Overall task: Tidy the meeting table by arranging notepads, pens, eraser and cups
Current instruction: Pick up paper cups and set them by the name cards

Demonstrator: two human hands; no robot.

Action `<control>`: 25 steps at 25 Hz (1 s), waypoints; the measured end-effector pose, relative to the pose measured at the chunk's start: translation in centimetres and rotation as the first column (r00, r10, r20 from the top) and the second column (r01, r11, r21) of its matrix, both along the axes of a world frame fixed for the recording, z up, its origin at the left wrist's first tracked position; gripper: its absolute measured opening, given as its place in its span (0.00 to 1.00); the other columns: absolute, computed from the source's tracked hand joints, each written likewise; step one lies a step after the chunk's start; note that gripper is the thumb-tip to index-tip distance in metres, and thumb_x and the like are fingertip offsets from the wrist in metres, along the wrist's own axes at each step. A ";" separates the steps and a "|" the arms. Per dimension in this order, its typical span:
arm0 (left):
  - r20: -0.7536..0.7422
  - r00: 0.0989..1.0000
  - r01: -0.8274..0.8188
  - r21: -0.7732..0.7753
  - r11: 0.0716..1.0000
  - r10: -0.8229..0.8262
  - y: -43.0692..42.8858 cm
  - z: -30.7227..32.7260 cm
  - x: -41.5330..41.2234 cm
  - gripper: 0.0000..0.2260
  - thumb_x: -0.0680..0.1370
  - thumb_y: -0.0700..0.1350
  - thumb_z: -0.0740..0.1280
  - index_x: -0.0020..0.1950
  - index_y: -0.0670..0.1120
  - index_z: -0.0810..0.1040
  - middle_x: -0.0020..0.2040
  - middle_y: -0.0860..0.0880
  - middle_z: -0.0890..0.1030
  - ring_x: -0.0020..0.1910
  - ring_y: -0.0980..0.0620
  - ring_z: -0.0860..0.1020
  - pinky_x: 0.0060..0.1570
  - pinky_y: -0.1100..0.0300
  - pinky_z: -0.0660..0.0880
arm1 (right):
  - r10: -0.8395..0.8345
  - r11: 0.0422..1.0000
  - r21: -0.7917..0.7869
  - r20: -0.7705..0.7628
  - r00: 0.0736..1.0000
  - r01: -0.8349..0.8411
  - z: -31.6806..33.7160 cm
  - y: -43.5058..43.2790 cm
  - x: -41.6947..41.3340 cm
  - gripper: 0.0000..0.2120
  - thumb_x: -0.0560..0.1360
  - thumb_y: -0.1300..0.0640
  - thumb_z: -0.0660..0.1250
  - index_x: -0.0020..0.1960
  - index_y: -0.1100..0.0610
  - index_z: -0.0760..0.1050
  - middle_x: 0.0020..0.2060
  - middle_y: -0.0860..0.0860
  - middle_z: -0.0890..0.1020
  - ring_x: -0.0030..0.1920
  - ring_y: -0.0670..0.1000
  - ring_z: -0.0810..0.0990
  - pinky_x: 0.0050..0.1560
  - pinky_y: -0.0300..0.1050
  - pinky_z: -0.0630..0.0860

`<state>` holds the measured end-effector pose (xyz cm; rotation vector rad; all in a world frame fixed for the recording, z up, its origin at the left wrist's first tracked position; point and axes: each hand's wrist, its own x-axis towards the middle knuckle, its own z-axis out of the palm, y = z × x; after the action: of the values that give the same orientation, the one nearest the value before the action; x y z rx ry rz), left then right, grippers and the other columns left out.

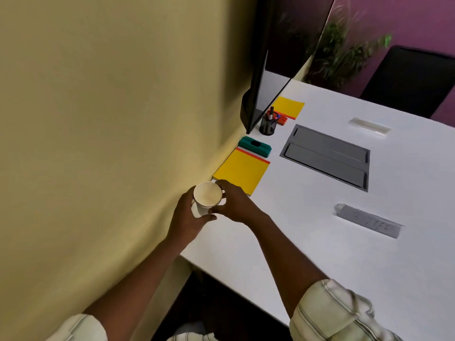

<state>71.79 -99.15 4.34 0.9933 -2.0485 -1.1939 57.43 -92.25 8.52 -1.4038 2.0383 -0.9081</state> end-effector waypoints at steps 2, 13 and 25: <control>-0.039 0.999 0.015 -0.034 0.999 -0.016 1.7 1.9 1.4 0.42 0.61 0.47 0.81 0.70 0.48 0.66 0.65 0.52 0.73 0.61 0.56 0.71 0.57 0.61 0.71 | 0.018 1.000 -0.022 -0.017 1.000 -0.018 2.4 1.9 1.0 0.31 0.66 0.59 0.79 0.65 0.60 0.70 0.60 0.56 0.77 0.57 0.55 0.77 0.55 0.46 0.76; -0.255 0.966 0.015 -0.127 0.992 -0.047 9.9 12.0 7.9 0.36 0.67 0.38 0.77 0.71 0.44 0.63 0.67 0.44 0.73 0.64 0.46 0.73 0.54 0.61 0.72 | -0.201 0.978 -0.075 -0.050 0.978 0.197 14.0 11.2 12.5 0.28 0.70 0.46 0.74 0.64 0.57 0.71 0.59 0.54 0.78 0.54 0.54 0.77 0.54 0.51 0.78; -0.416 0.864 0.183 -0.264 0.947 -0.283 22.8 15.1 16.2 0.33 0.67 0.39 0.75 0.70 0.42 0.65 0.64 0.43 0.75 0.59 0.52 0.74 0.52 0.69 0.70 | -0.564 0.790 -0.246 0.068 0.823 0.562 16.4 25.4 26.0 0.37 0.67 0.44 0.76 0.70 0.53 0.66 0.63 0.50 0.75 0.59 0.50 0.75 0.52 0.41 0.74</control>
<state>88.01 -76.35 19.44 0.3234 -1.8991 -1.1569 83.39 -66.87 24.96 -0.8995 2.4703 -1.4578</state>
